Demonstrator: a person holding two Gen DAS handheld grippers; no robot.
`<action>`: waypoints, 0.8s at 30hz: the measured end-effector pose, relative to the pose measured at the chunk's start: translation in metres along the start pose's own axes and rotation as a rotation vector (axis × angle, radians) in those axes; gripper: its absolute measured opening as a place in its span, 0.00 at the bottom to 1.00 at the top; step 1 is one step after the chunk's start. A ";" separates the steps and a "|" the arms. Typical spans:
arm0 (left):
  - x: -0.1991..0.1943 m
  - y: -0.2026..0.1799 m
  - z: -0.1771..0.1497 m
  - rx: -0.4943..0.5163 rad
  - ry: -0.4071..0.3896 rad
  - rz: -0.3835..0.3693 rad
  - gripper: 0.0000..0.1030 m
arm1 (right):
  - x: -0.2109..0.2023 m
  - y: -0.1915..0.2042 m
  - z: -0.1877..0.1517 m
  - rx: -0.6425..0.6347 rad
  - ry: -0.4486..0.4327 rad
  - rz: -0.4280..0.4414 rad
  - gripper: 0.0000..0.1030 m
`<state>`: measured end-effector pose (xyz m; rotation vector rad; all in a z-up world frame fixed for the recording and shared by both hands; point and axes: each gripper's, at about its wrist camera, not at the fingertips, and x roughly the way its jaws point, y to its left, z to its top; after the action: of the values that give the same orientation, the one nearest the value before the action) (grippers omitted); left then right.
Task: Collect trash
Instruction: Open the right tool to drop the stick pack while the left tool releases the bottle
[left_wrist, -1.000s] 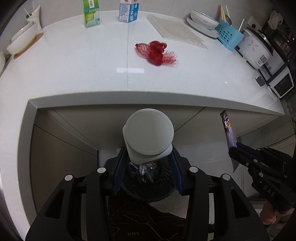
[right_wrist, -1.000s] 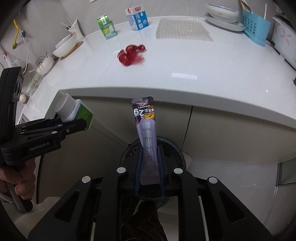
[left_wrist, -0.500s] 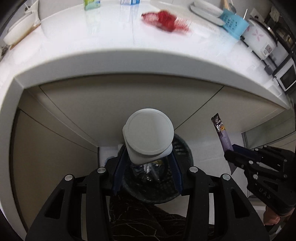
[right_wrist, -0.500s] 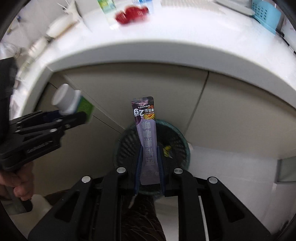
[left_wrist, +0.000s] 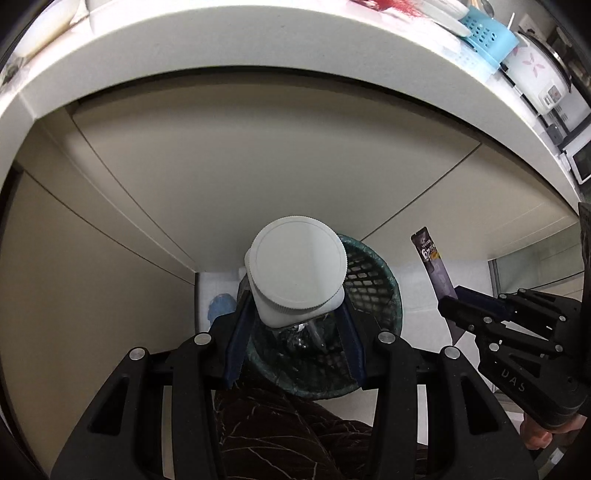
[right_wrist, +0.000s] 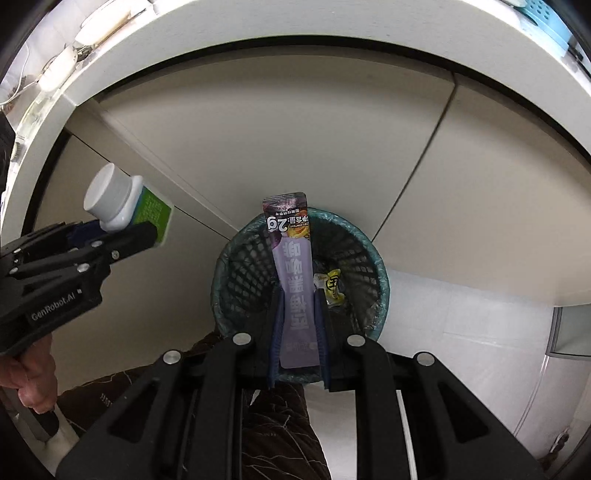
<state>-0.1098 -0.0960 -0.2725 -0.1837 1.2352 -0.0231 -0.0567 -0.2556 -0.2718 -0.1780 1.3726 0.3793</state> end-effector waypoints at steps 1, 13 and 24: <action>0.000 0.000 0.000 -0.002 0.001 -0.001 0.42 | 0.001 0.001 0.000 -0.001 0.000 0.003 0.16; 0.006 -0.008 0.000 0.042 0.010 0.005 0.42 | 0.000 -0.009 0.001 0.018 -0.033 -0.020 0.50; 0.028 -0.036 0.004 0.121 0.025 0.007 0.42 | -0.028 -0.048 -0.004 0.144 -0.117 -0.084 0.87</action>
<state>-0.0942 -0.1342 -0.2921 -0.0739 1.2558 -0.0947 -0.0473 -0.3064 -0.2496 -0.0925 1.2675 0.2167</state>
